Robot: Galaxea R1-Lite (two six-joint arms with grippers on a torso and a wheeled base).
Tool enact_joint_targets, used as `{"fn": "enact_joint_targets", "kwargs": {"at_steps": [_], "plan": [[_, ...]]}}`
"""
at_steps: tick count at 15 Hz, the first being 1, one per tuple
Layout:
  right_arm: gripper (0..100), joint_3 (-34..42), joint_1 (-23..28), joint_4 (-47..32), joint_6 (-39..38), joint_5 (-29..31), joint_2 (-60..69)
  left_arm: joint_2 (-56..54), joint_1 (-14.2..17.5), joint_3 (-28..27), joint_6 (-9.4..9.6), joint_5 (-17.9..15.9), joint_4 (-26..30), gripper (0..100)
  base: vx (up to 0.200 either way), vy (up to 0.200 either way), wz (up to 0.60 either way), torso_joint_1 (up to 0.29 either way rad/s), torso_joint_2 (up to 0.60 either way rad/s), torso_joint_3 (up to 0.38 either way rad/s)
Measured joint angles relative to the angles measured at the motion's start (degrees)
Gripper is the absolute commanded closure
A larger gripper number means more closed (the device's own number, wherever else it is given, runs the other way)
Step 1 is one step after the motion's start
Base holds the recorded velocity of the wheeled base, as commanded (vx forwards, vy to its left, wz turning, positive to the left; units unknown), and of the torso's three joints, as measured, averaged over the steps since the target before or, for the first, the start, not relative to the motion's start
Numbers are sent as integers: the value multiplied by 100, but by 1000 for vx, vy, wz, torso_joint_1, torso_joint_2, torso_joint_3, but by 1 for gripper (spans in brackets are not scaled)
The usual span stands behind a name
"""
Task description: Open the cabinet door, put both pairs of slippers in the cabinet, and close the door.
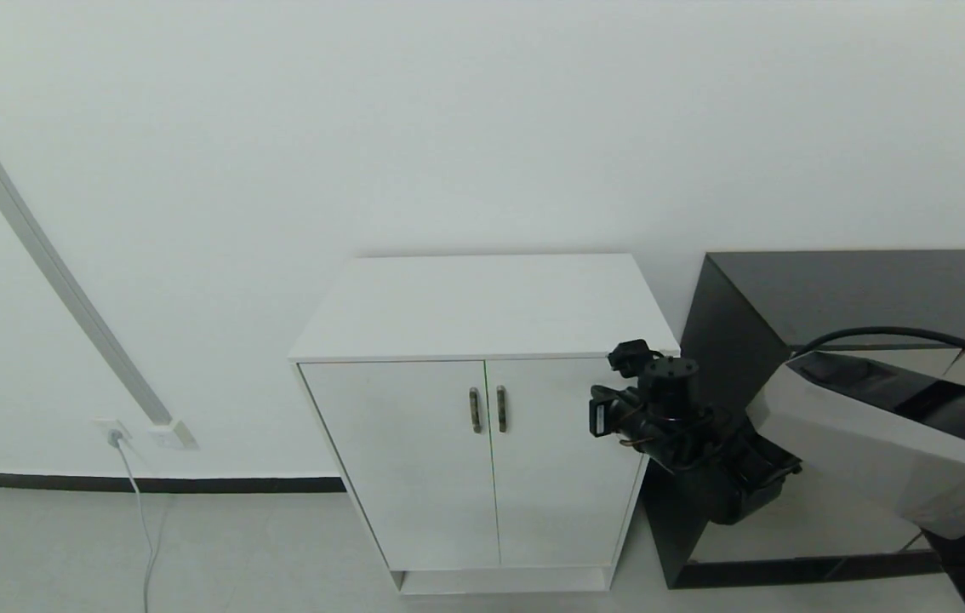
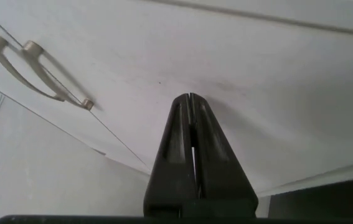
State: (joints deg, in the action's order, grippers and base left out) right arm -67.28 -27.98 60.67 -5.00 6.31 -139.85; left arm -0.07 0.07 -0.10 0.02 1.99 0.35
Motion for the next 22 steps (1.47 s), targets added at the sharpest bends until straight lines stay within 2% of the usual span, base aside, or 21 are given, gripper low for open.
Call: {"fn": "enact_joint_targets", "kwargs": {"at_steps": [4, 8, 18, 22], "plan": [[100, 1271, 41, 767, -1, 540, 590, 0, 0, 0, -2, 1, 0, 100, 0, 0, 0, 0, 0, 0], [100, 2610, 360, 1473, 13, 794, 1229, 0, 0, 0, -7, 0, 0, 100, 0, 0, 0, 0, 0, 0], [100, 5419, 1523, 1615, 317, 963, 3736, 0, -2, 0, -54, 55, -4, 100, 0, 0, 0, 0, 0, 0], [100, 6139, 2200, 1610, 473, 917, 4550, 0, -5, 0, -54, 50, -2, 100, 0, 0, 0, 0, 0, 0]]}}
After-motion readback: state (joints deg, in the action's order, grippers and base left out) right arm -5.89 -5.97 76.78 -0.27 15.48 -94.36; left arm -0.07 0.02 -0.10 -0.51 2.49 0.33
